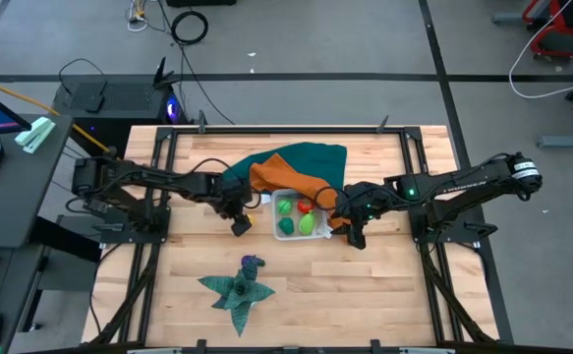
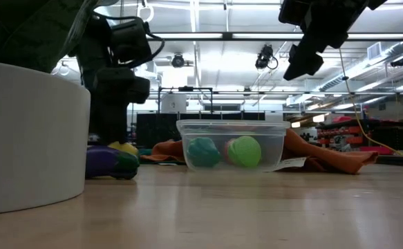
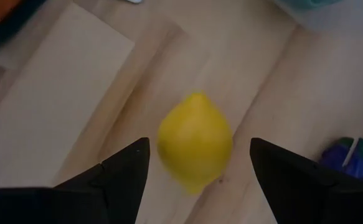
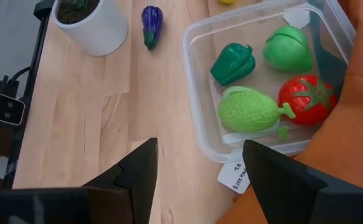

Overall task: Pick and placing Produce into tupperware
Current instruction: Put the lemon into the transparent bin

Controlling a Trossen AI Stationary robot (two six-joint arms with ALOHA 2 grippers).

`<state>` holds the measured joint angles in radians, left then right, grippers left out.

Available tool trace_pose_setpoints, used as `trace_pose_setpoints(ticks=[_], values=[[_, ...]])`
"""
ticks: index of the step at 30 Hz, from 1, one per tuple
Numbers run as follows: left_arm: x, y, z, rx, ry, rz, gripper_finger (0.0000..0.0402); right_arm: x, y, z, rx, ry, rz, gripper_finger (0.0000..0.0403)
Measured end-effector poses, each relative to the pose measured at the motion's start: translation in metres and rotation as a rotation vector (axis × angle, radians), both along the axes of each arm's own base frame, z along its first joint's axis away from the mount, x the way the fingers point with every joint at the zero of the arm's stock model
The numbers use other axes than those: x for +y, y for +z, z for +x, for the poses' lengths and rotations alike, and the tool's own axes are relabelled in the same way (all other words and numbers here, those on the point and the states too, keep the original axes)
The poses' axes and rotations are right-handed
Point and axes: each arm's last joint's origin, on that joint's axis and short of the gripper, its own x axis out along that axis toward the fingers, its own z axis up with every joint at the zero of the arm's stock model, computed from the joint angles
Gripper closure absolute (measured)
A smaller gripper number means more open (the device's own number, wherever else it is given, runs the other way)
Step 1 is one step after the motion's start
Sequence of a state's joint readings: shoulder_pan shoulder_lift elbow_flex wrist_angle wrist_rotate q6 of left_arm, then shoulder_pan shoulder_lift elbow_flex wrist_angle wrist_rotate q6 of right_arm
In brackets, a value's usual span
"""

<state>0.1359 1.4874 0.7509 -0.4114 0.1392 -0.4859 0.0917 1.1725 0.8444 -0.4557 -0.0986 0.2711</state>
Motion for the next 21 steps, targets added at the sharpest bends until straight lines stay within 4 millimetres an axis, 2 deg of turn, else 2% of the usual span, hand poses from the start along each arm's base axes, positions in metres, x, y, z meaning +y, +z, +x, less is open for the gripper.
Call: trace_pose_setpoints(ticks=[11, 14, 18, 21], values=[[-0.001, -0.023, 0.01, 0.049, 0.001, -0.049, 0.0118, 0.0, 0.0, 0.0, -0.007, 0.0, 0.0, 0.0204], [0.0, -0.025, 0.012, 0.045, 0.033, -0.052, 0.0137, 0.0, 0.001, 0.001, -0.009, 0.001, 0.0, 0.0204], [0.0, -0.025, 0.013, 0.035, 0.035, -0.047, 0.0187, 0.0, 0.001, 0.001, -0.013, 0.001, -0.003, 0.0204], [0.001, -0.023, 0.016, 0.026, 0.031, -0.042, 0.0192, 0.0, 0.001, 0.001, -0.013, -0.001, -0.007, 0.0204]])
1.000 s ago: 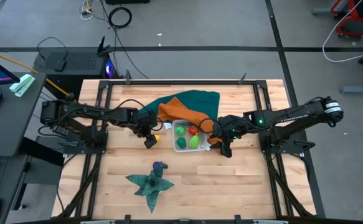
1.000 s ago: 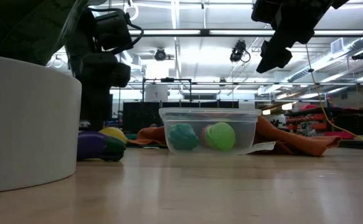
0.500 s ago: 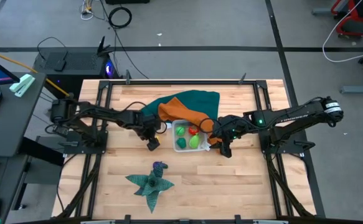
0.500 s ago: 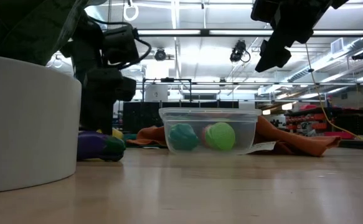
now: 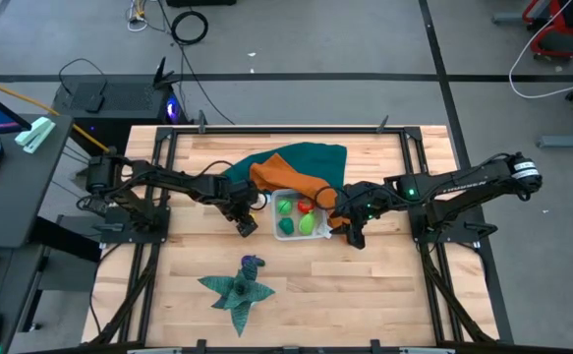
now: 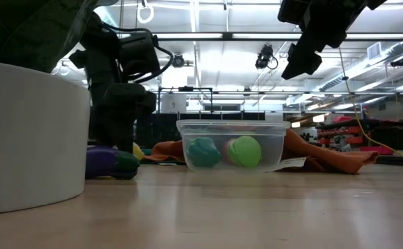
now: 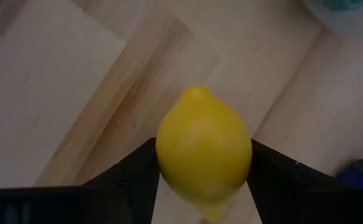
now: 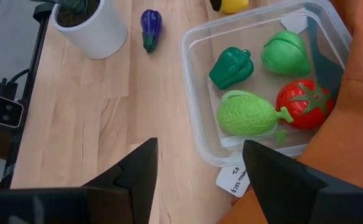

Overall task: Pick and placing Produce into tupperware
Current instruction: Put the lemon into the transparent bin

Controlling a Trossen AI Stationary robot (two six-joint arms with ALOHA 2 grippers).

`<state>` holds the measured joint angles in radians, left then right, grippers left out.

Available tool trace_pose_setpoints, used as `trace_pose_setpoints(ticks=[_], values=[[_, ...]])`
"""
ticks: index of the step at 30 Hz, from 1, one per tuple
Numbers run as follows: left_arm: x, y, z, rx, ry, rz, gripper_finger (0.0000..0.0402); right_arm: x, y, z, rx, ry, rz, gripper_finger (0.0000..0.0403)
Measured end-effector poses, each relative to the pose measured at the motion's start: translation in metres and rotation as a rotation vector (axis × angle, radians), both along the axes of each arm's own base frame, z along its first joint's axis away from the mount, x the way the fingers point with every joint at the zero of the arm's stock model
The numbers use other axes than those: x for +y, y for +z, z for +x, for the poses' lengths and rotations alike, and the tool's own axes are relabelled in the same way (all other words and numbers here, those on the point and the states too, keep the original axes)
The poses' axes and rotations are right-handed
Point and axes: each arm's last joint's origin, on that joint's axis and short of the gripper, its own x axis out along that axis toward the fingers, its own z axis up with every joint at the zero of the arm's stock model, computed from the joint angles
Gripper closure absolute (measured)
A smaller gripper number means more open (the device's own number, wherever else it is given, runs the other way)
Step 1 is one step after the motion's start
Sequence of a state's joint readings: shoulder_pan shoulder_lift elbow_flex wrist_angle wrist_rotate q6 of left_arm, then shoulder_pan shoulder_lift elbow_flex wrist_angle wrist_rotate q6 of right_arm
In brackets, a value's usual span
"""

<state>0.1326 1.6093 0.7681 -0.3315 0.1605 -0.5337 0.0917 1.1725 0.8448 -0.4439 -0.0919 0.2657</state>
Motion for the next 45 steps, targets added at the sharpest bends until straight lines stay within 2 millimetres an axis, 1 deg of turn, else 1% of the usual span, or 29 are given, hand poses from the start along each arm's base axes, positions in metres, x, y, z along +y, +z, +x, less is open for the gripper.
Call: trace_pose_setpoints(ticks=[4, 8, 11, 14, 19, 23, 27, 32, 38, 45], values=[[0.001, 0.007, 0.008, -0.041, -0.002, 0.009, 0.0192, 0.0, 0.0, 0.0, 0.0, -0.006, -0.006, 0.0204], [0.002, 0.022, 0.018, -0.053, 0.002, 0.009, 0.0192, 0.0, 0.0, 0.0, 0.0, -0.008, -0.004, 0.0204], [0.004, 0.042, 0.028, -0.066, -0.029, 0.032, 0.0192, 0.0, 0.0, 0.0, 0.004, -0.009, -0.004, 0.0204], [0.008, 0.062, 0.034, -0.039, -0.066, 0.085, 0.0192, 0.0, 0.0, 0.0, 0.004, -0.009, -0.004, 0.0204], [0.02, 0.096, 0.038, -0.003, -0.101, 0.137, 0.0192, 0.0, -0.001, -0.001, 0.012, -0.009, -0.005, 0.0204], [0.029, 0.123, 0.046, -0.072, -0.091, 0.164, 0.0192, -0.001, -0.003, -0.003, 0.05, -0.02, 0.003, 0.0204], [0.034, 0.141, 0.052, -0.135, -0.084, 0.185, 0.0192, 0.0, -0.009, -0.01, 0.144, -0.046, 0.02, 0.0204], [0.031, 0.145, 0.057, -0.172, -0.105, 0.207, 0.0192, 0.0, -0.015, -0.019, 0.258, -0.065, 0.013, 0.0204], [0.026, 0.143, 0.067, -0.227, -0.117, 0.225, 0.0192, 0.0, -0.016, -0.021, 0.29, -0.102, 0.03, 0.0204], [0.019, 0.129, 0.082, -0.236, -0.151, 0.209, 0.0192, 0.0, -0.014, -0.025, 0.299, -0.123, 0.046, 0.0204]])
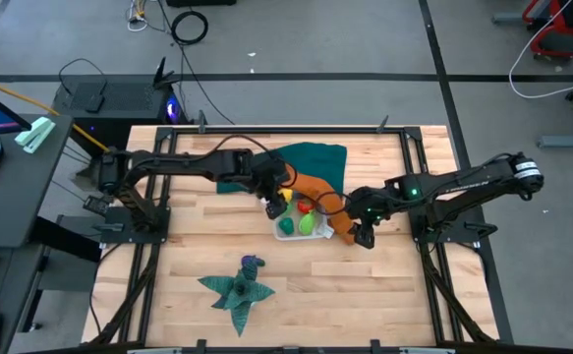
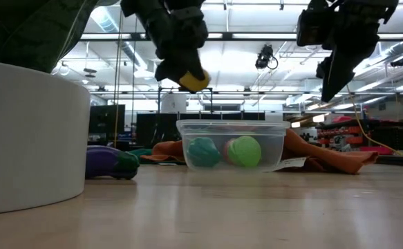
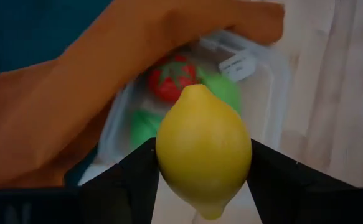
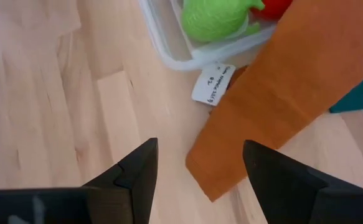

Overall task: Pick and placing Produce into tupperware
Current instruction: Put the lemon into the transparent bin

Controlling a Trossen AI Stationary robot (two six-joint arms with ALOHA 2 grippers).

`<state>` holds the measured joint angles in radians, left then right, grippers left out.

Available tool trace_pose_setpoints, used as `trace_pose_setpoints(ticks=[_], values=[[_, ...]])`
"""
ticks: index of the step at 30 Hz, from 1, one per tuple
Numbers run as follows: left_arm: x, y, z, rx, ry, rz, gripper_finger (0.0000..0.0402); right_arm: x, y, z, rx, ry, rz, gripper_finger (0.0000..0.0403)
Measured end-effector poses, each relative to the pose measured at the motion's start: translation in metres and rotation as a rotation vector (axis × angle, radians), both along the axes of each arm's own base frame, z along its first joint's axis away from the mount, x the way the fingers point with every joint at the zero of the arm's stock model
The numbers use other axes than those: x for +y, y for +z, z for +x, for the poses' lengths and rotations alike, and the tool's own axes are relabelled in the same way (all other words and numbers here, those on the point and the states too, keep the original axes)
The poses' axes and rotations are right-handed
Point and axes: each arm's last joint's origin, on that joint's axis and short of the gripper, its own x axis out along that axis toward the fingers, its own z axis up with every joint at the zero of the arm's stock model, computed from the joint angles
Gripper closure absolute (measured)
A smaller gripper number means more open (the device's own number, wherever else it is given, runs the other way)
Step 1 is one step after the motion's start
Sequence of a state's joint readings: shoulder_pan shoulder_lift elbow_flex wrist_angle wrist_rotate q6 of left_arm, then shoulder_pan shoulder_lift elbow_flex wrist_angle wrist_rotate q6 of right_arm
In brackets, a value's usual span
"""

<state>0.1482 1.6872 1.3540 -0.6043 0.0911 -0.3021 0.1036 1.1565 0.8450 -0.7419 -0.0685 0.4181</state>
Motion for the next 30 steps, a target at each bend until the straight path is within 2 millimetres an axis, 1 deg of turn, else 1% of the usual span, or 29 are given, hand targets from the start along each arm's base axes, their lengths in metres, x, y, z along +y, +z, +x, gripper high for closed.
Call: trace_pose_setpoints(ticks=[5, 12, 14, 16, 18, 20, 22, 30], values=[[-0.004, -0.008, 0.011, -0.035, -0.028, -0.015, 0.0192, -0.001, 0.006, -0.009, -0.006, -0.021, 0.013, 0.0204], [-0.004, -0.02, 0.018, -0.022, -0.055, -0.024, 0.0192, -0.003, 0.02, -0.022, -0.062, -0.076, 0.039, 0.0204], [-0.004, -0.021, 0.024, -0.055, -0.061, -0.014, 0.0192, -0.003, 0.023, -0.026, -0.079, -0.085, 0.043, 0.0204], [-0.004, -0.023, 0.024, -0.046, -0.065, -0.013, 0.0192, -0.004, 0.026, -0.03, -0.095, -0.097, 0.053, 0.0204], [-0.003, -0.025, 0.031, -0.089, -0.066, -0.009, 0.0192, -0.004, 0.029, -0.033, -0.109, -0.103, 0.051, 0.0204], [-0.003, -0.031, 0.031, -0.066, -0.069, -0.016, 0.0192, -0.005, 0.031, -0.035, -0.12, -0.111, 0.052, 0.0204], [-0.003, -0.035, 0.037, -0.094, -0.073, -0.011, 0.0192, -0.005, 0.031, -0.036, -0.122, -0.119, 0.048, 0.0204], [-0.007, -0.064, 0.048, -0.033, -0.109, -0.016, 0.0192, -0.006, 0.03, -0.037, -0.109, -0.128, 0.049, 0.0204]])
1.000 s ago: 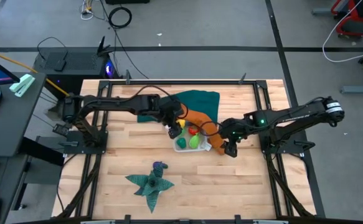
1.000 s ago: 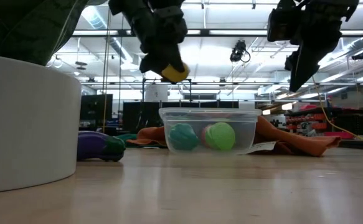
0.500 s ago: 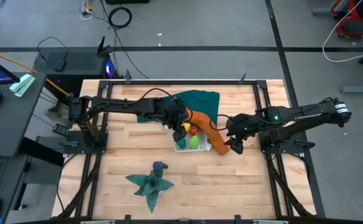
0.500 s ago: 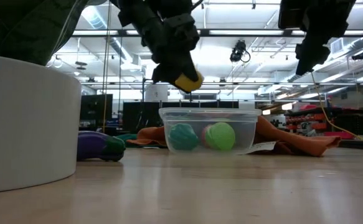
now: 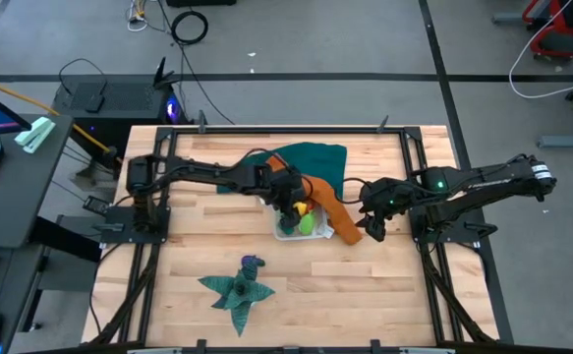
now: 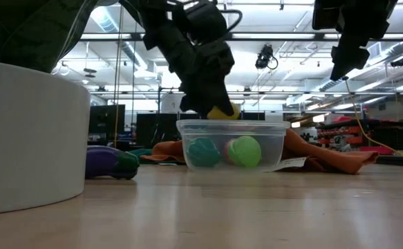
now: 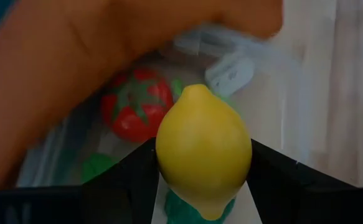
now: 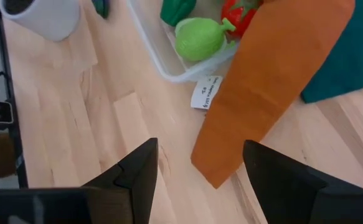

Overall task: Pick and placing Produce into tupperware
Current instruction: Put the lemon into the transparent bin

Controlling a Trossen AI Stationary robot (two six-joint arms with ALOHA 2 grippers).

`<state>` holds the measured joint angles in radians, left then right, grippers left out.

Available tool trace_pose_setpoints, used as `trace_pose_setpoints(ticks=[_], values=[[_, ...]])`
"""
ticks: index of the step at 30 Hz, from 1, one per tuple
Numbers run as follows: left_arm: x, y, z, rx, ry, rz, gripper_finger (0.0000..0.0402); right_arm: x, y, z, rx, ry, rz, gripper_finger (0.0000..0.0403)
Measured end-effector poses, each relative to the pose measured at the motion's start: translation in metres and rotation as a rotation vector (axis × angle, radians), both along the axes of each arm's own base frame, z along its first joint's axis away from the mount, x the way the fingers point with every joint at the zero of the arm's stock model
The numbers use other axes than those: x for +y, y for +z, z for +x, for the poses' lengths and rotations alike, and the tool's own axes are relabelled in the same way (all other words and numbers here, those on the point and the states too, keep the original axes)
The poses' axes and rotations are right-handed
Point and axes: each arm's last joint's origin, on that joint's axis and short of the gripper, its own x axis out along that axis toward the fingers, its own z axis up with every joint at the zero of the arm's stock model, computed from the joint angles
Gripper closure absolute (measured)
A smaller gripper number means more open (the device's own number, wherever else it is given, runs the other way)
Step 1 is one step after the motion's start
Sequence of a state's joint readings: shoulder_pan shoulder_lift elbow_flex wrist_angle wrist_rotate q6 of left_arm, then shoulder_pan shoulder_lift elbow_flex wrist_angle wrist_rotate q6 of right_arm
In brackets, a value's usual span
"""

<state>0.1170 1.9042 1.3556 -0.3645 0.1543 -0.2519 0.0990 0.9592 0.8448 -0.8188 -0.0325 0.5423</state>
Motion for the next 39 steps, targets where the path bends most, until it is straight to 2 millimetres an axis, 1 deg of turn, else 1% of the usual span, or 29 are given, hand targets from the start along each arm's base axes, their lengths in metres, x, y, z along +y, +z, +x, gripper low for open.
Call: trace_pose_setpoints(ticks=[2, 9, 20, 32, 34, 39], values=[[-0.002, -0.006, 0.001, 0.014, -0.012, 0.004, 0.0192, 0.0, 0.0, 0.0, -0.002, 0.0, 0.0, 0.0204], [-0.002, -0.011, 0.002, 0.03, -0.031, 0.02, 0.0192, 0.0, 0.0, 0.001, -0.006, -0.005, 0.0, 0.0204], [-0.001, -0.03, 0.006, 0.077, -0.061, 0.051, 0.0192, -0.001, 0.001, 0.001, -0.015, -0.018, -0.018, 0.0204], [0.0, -0.03, 0.005, 0.084, -0.059, 0.068, 0.0192, -0.001, 0.001, 0.002, -0.024, -0.019, -0.016, 0.0204], [0.0, -0.03, 0.005, 0.085, -0.056, 0.065, 0.0186, -0.001, 0.001, 0.002, -0.023, -0.019, -0.016, 0.0204], [0.0, -0.03, 0.005, 0.084, -0.051, 0.061, 0.0146, -0.001, 0.001, 0.002, -0.023, -0.019, -0.016, 0.0204]])
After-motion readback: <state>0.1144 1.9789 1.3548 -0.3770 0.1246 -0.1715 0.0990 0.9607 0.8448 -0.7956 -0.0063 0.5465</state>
